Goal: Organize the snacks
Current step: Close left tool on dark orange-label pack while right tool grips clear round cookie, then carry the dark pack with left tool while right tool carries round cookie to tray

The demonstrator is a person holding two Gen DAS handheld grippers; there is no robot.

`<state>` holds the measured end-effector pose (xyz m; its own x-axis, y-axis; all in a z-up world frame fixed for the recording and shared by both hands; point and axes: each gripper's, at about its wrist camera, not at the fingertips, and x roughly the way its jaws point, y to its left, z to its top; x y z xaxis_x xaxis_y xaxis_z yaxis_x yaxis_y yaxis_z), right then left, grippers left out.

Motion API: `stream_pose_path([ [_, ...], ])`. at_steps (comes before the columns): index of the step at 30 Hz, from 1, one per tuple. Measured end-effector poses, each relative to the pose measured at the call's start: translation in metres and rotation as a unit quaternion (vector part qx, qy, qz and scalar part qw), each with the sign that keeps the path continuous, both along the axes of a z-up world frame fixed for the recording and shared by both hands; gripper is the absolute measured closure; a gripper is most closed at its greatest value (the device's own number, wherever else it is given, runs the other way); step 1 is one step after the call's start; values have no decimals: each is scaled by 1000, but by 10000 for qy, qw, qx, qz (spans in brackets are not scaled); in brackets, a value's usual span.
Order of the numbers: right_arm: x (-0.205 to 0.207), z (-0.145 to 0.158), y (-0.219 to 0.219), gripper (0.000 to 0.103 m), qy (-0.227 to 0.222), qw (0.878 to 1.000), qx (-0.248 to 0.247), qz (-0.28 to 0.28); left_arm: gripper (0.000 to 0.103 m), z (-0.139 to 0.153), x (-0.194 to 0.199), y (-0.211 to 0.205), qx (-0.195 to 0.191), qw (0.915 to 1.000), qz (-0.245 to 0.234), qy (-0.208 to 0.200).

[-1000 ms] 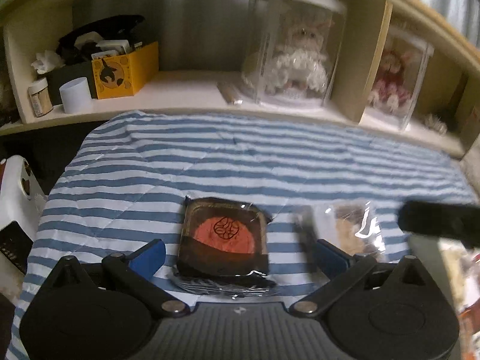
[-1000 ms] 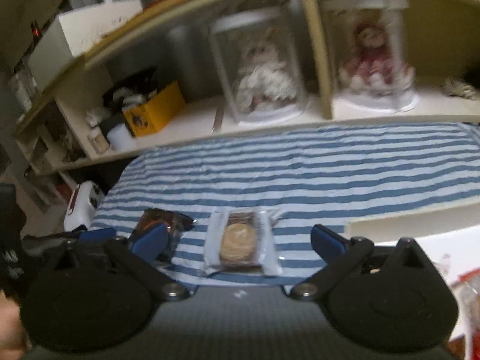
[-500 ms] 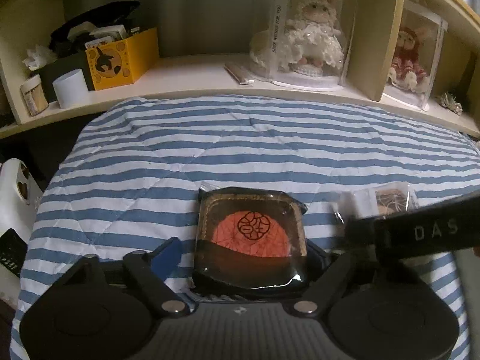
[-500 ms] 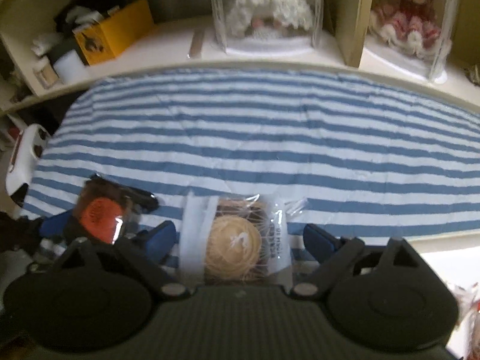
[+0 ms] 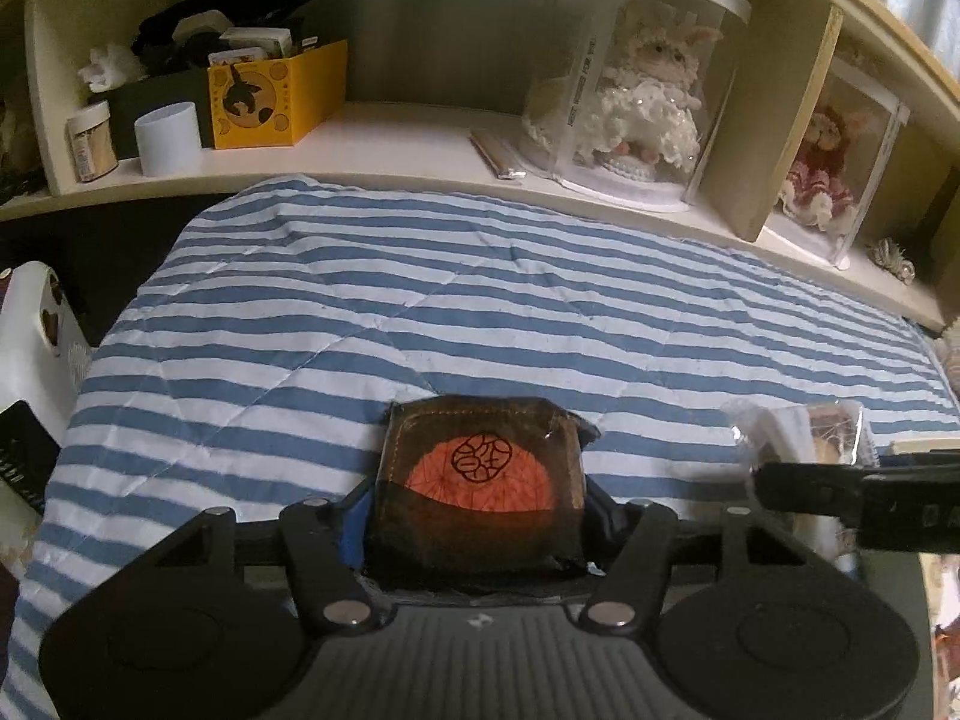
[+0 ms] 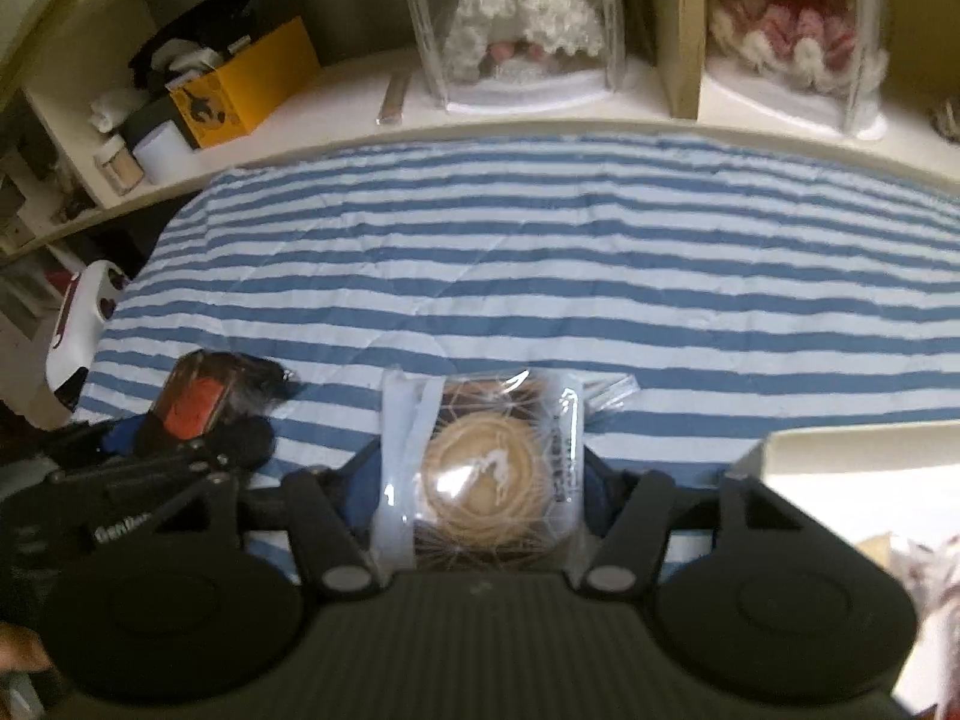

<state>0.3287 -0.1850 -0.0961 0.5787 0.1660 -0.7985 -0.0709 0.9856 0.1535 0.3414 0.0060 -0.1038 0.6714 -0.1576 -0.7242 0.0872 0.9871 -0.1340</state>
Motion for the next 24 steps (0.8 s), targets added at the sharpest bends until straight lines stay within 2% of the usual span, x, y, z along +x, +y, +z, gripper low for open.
stream_pose_path([
  [6,-24,25,-8,34,-331,9993,181,73,37,27,-21,-5,-207,9997,-24,-157],
  [12,-57,51,-19,34,-648,9977,184,118,37,59,-46,-22,-259,9986,-200,-418],
  [24,-122,89,-75,34,-1210,9920,348,-129,37,98,-96,-60,-328,9957,-546,-673],
])
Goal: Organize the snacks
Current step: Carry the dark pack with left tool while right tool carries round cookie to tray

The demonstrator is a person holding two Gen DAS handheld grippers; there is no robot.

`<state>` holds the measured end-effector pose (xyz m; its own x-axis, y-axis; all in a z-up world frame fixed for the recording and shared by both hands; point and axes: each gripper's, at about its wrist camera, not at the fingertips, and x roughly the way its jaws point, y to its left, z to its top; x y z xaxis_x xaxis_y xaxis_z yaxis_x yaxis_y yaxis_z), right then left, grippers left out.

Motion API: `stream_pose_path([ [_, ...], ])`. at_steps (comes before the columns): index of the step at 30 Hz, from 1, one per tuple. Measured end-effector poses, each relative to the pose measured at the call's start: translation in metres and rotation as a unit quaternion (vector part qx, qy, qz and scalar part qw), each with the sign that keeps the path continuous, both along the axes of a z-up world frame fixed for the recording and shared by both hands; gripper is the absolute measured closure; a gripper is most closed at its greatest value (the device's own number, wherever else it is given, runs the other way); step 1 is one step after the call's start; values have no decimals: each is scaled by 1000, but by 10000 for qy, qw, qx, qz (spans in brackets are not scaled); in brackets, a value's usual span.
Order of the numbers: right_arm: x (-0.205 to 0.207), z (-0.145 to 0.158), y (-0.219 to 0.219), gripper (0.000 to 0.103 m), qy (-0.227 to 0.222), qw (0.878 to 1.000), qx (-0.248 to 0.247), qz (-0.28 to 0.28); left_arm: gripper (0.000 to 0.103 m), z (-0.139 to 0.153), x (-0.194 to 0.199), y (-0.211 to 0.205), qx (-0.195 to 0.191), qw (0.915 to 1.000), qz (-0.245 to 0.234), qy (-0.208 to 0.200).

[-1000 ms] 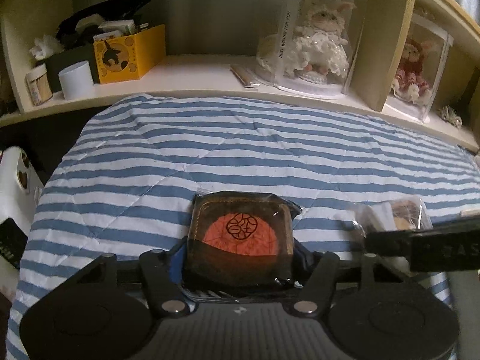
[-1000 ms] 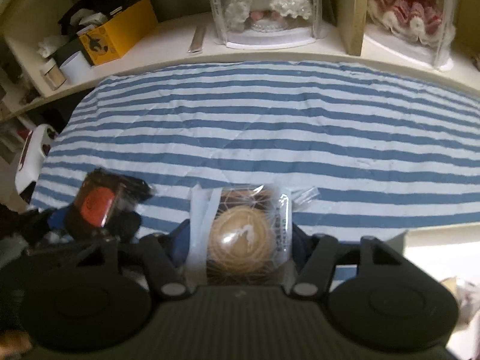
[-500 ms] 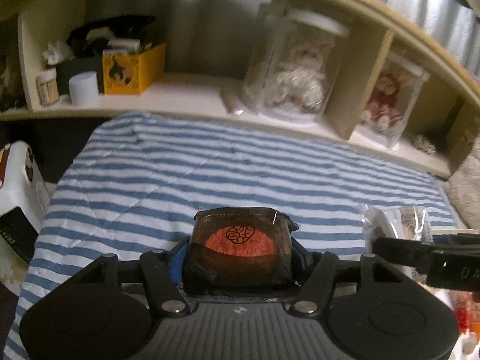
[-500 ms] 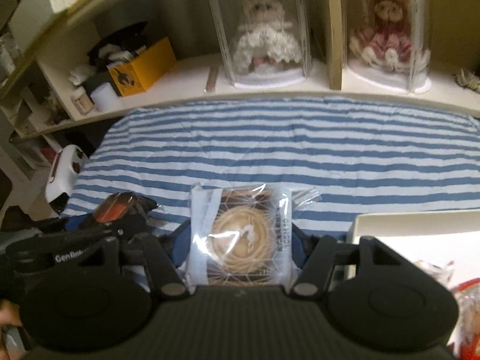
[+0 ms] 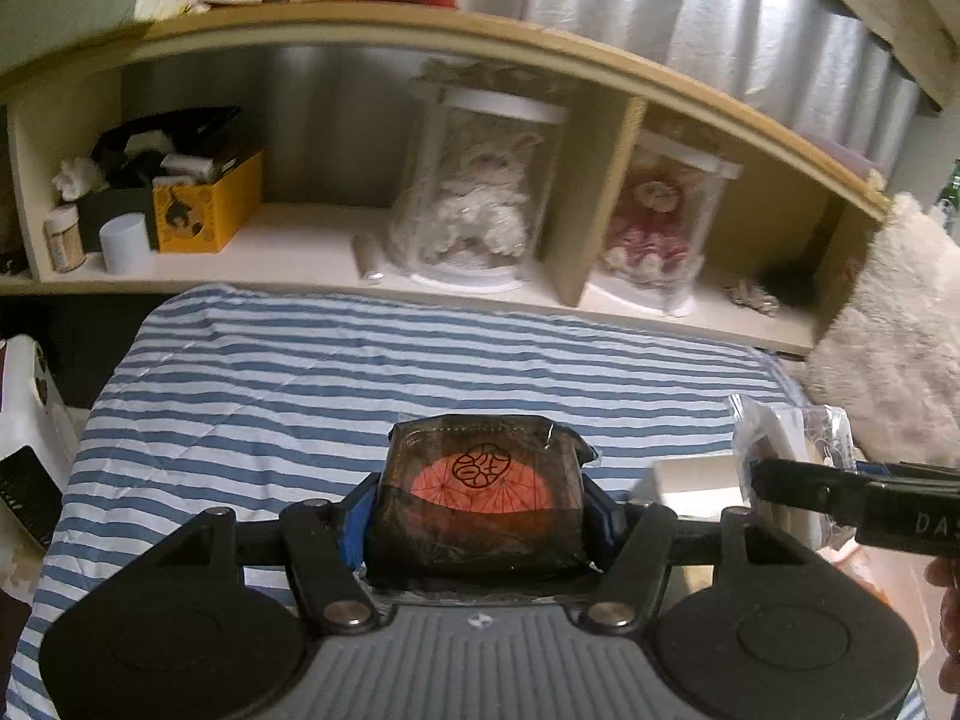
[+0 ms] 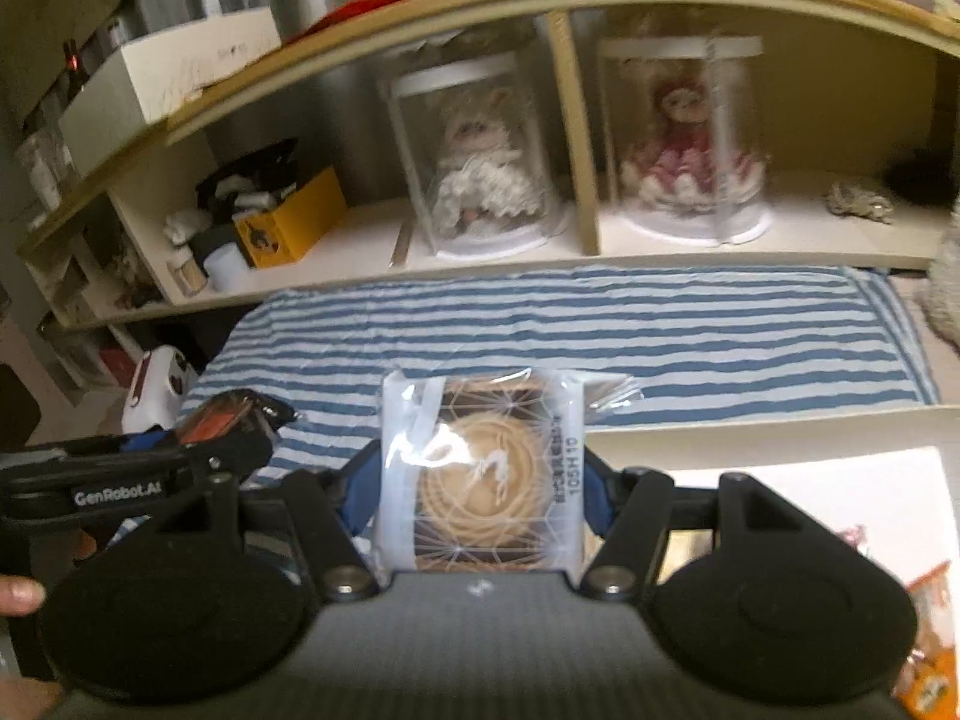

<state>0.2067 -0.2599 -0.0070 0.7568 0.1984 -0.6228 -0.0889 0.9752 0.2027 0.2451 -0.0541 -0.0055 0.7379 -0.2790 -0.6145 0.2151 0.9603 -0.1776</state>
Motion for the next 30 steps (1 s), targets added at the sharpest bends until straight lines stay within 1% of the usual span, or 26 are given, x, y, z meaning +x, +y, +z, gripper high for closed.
stream_pose_path([
  [3,-15,3,-17,34,-138,9999,26,-79,37,8,-14,-9,8,9999,-68,-130],
  [6,-29,4,-34,34,-237,9996,98,-135,37,18,-28,-20,107,9992,-127,-363],
  [10,-50,4,-59,34,-392,9988,143,-274,37,33,-44,-34,-89,9978,-277,-591],
  [14,-65,1,-88,34,-509,9971,250,-514,37,41,-54,-51,-311,9962,-422,-691],
  [18,-77,0,-112,34,-704,9944,334,-717,37,43,-57,-74,-549,9947,-559,-662],
  [23,-82,-2,-136,34,-906,9900,369,-1019,37,39,-54,-109,-710,9929,-746,-593],
  [26,-85,-4,-153,34,-1037,9868,360,-1190,37,31,-47,-130,-906,9912,-864,-436],
  [30,-81,-15,-172,34,-1110,9833,286,-1416,37,15,-30,-159,-1212,9873,-1021,-108],
])
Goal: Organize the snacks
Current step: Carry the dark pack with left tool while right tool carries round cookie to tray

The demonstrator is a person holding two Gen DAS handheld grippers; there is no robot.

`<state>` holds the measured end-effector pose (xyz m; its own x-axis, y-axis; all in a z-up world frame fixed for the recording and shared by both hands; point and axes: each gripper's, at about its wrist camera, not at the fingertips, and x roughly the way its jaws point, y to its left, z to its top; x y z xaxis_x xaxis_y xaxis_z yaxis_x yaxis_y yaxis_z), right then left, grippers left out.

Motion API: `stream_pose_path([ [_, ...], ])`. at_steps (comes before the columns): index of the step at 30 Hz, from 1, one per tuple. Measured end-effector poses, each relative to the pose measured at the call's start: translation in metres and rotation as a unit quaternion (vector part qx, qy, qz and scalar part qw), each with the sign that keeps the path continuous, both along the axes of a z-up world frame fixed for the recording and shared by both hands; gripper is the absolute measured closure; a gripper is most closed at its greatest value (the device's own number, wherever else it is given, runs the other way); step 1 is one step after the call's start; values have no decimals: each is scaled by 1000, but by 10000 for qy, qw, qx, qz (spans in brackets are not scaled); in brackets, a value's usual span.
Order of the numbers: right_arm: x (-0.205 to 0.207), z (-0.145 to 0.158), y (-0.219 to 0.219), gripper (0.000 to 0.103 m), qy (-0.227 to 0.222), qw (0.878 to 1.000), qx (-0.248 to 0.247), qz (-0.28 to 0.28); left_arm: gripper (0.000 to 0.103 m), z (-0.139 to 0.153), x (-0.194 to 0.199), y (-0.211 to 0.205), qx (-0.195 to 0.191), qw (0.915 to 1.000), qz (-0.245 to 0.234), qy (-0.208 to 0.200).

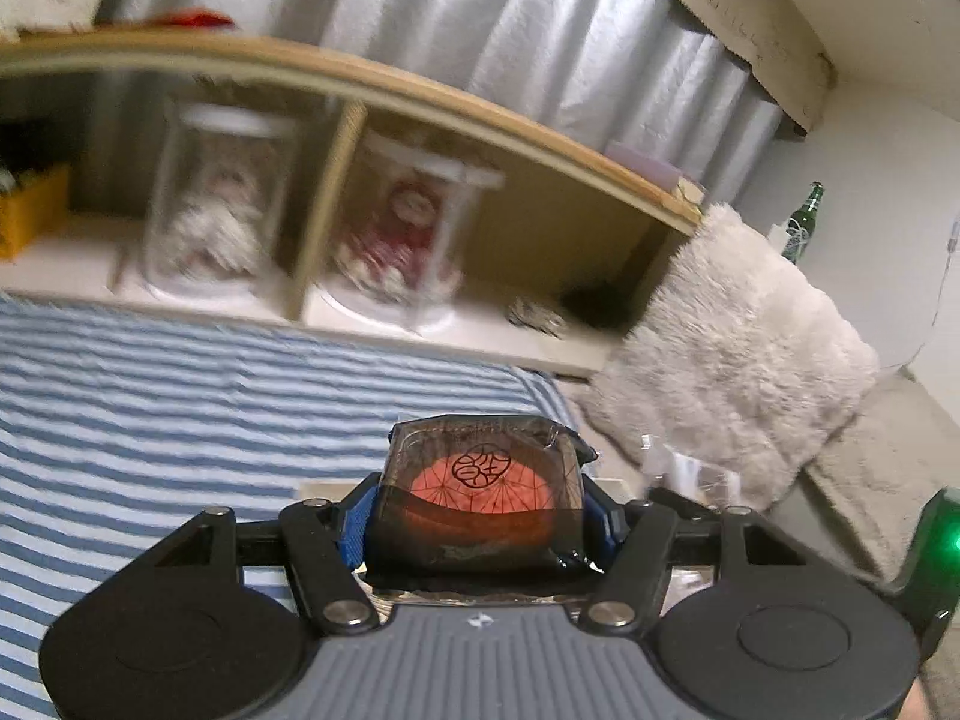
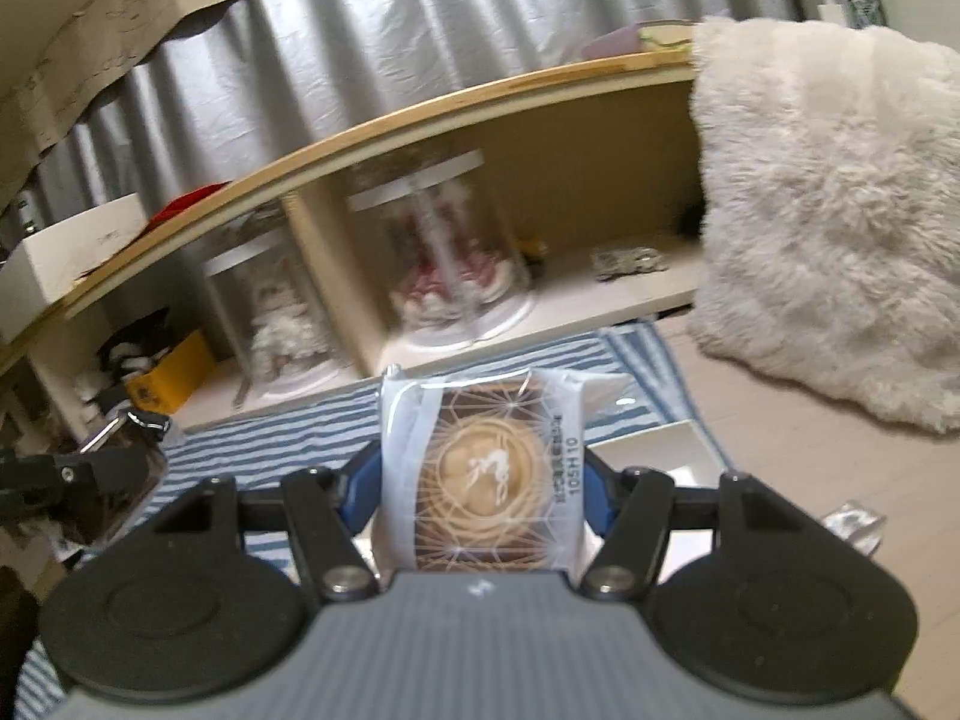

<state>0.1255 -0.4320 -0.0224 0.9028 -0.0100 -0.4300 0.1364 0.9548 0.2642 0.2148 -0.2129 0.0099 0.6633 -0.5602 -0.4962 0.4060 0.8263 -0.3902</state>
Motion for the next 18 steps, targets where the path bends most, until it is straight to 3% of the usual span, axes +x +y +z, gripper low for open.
stream_pose_path([
  [7,22,-31,-35,34,221,9988,158,-418,37,-22,26,-49,-234,9986,-261,388],
  [13,43,-56,-45,34,442,9980,140,-427,37,-41,50,-79,-203,9978,-365,510],
  [18,61,-69,-49,34,606,9972,50,-439,37,-63,71,-94,-499,9955,-399,702],
])
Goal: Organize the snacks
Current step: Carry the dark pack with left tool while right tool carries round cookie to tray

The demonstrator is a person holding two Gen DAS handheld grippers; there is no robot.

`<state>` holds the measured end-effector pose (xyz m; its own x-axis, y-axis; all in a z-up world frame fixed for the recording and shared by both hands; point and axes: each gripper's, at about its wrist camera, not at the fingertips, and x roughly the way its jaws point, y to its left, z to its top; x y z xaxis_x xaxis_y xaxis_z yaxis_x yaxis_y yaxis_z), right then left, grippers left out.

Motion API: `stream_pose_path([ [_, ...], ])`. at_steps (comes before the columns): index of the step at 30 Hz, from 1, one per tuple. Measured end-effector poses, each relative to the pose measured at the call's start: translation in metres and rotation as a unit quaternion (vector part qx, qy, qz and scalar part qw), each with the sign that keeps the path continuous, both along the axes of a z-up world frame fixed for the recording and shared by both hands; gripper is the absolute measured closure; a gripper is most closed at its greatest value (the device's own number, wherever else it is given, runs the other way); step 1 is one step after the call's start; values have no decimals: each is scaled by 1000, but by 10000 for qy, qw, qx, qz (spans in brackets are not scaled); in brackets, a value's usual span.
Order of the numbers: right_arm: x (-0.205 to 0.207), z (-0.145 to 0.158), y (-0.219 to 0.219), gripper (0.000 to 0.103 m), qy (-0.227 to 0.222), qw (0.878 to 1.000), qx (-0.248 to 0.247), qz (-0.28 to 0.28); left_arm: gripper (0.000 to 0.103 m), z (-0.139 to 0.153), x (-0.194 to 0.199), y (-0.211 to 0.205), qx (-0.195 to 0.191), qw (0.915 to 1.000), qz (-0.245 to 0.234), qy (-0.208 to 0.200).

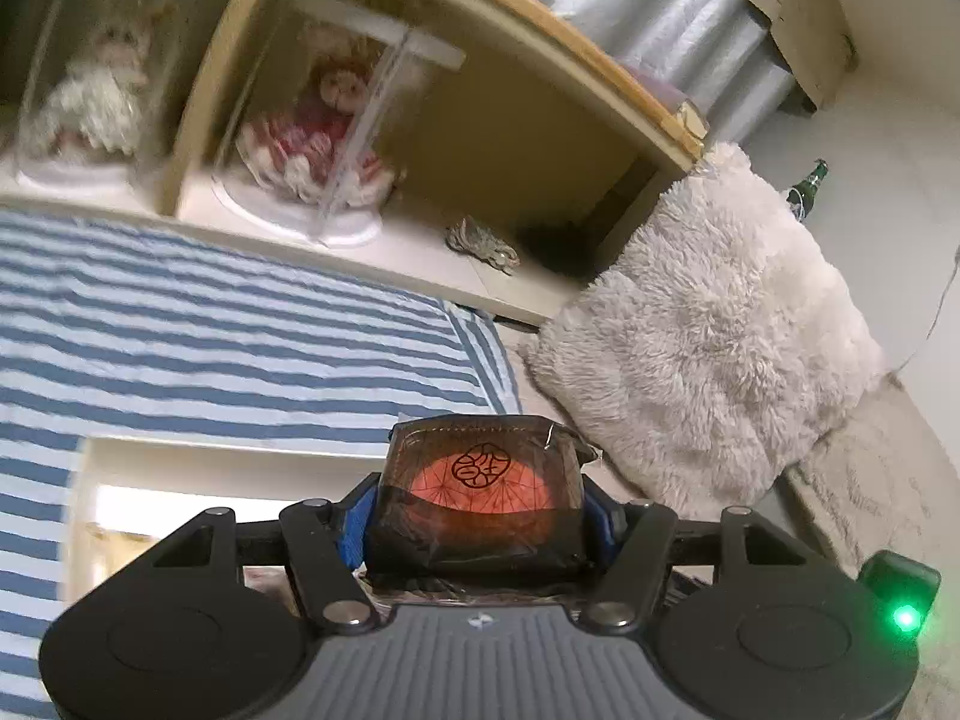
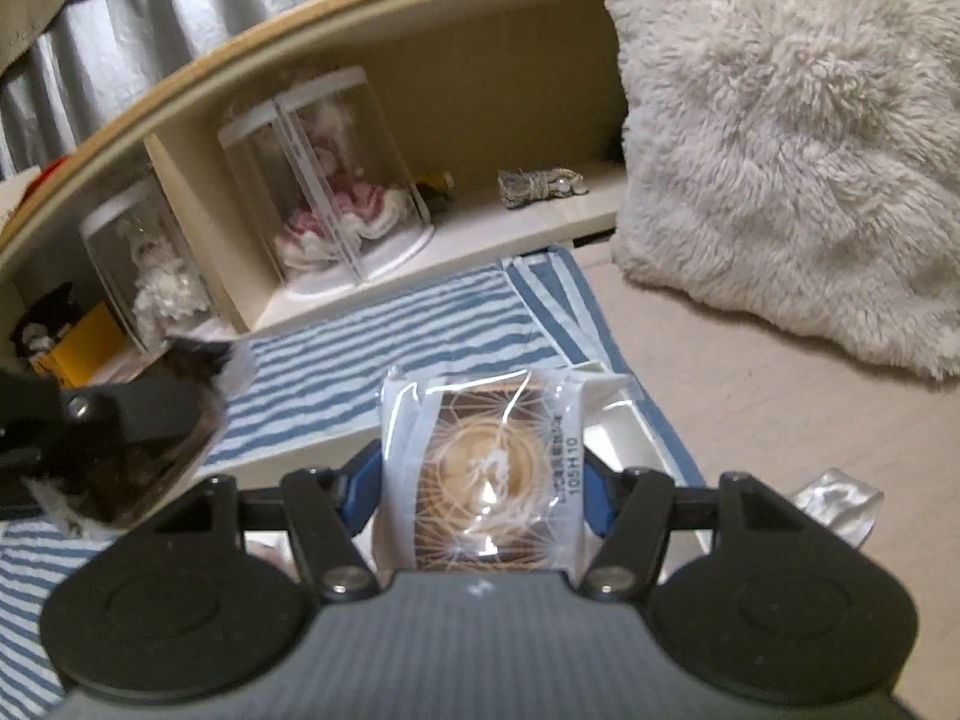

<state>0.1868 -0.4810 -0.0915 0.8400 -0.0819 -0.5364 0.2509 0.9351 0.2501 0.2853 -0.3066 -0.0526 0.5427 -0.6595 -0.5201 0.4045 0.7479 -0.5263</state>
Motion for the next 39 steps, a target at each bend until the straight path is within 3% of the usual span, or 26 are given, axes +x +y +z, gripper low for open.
stream_pose_path([
  [7,-1,-1,-23,34,93,9976,-55,-677,37,-38,25,-28,-185,9991,-22,390],
  [16,-16,2,-34,34,-18,9952,112,-970,37,-68,23,-48,416,9977,-356,389],
  [26,-22,2,-34,34,-30,9951,199,-973,37,-69,-13,-37,881,9899,-1002,477],
  [33,-23,4,-32,34,-80,9955,272,-901,37,-39,-11,-42,1130,9884,-1007,-109],
  [39,-27,6,-33,34,-129,9943,273,-1026,37,-47,9,-59,1438,9857,-860,-156],
])
